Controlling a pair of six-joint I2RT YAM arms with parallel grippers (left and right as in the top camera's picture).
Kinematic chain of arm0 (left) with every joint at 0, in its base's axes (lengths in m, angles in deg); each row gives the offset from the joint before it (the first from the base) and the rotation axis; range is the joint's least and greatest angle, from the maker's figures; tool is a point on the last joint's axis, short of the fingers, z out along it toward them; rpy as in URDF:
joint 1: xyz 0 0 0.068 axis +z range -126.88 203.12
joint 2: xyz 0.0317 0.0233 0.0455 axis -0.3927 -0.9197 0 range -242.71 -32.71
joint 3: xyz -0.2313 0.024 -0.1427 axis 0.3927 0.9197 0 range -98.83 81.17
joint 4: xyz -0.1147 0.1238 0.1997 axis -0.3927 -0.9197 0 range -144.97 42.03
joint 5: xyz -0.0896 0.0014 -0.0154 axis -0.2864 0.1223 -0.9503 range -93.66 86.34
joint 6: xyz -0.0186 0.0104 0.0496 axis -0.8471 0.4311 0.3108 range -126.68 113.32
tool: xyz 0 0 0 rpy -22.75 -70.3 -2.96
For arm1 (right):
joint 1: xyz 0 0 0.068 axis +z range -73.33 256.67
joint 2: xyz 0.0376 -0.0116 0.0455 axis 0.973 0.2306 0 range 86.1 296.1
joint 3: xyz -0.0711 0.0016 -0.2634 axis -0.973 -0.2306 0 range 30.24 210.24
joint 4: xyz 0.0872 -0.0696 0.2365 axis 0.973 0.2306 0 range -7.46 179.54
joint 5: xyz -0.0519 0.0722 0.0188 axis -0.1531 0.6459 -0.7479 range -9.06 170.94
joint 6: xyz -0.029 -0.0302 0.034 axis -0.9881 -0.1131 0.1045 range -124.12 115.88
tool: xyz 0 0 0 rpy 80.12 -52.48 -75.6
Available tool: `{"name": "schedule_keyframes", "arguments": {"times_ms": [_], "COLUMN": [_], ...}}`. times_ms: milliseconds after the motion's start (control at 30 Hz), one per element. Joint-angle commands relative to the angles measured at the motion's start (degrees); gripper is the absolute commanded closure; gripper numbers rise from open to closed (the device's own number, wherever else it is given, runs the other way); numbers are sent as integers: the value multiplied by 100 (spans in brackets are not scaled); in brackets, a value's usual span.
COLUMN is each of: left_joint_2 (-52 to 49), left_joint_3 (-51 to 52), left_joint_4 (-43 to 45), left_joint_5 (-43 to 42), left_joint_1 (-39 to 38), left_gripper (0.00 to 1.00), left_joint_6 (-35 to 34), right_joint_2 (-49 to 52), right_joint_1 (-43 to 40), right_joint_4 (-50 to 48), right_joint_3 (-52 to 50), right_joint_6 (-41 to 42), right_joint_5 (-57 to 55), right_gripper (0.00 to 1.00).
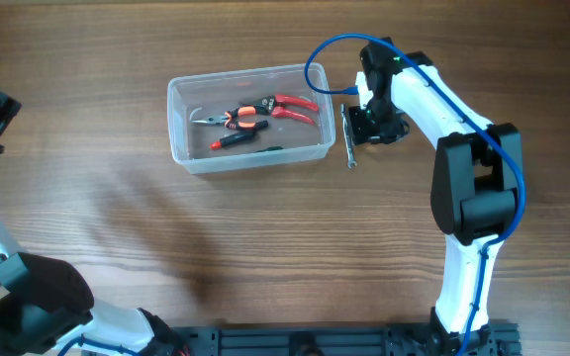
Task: Pack container
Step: 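Move the right gripper over the silver socket wrench and descend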
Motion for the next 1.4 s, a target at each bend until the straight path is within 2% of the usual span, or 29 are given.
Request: {"name": "schedule_keyframes", "arguments": {"times_ms": [0,200,333,567,733,900,1033,1100,1367], "left_joint_2": [-17,-17,-17,-17,-17,-17,-17,-17,-17], "left_joint_3": [22,22,22,22,22,22,22,22,22], "left_joint_4": [2,2,2,2,2,2,2,2,2], "left_joint_5": [-48,-48,-48,-48,-48,-48,-48,-48,-48], "left_joint_1": [22,22,22,22,22,22,22,22,22], "left_gripper": [0,0,0,0,0,0,0,0,0], "left_joint_6": [-52,-52,-52,-52,-52,-52,-55,-52,-52], "right_joint_2": [57,-234,-428,-446,-444,-372,-291,-282,-216], "right_joint_1": [-2,-2,-2,17,125,210,234,234,234], "right_joint_4": [2,-2,-74,-177,-350,-586,-599,-610,-728], "right_joint_3": [-4,0,0,0,-2,-11,-13,-13,-13], "right_joint_6": [2,-13,-52,-50,-50,-24,251,319,332], "right_joint_5": [87,92,229,612,603,562,92,-127,-326], "right_gripper": [66,66,62,61,53,51,51,46,46]}}
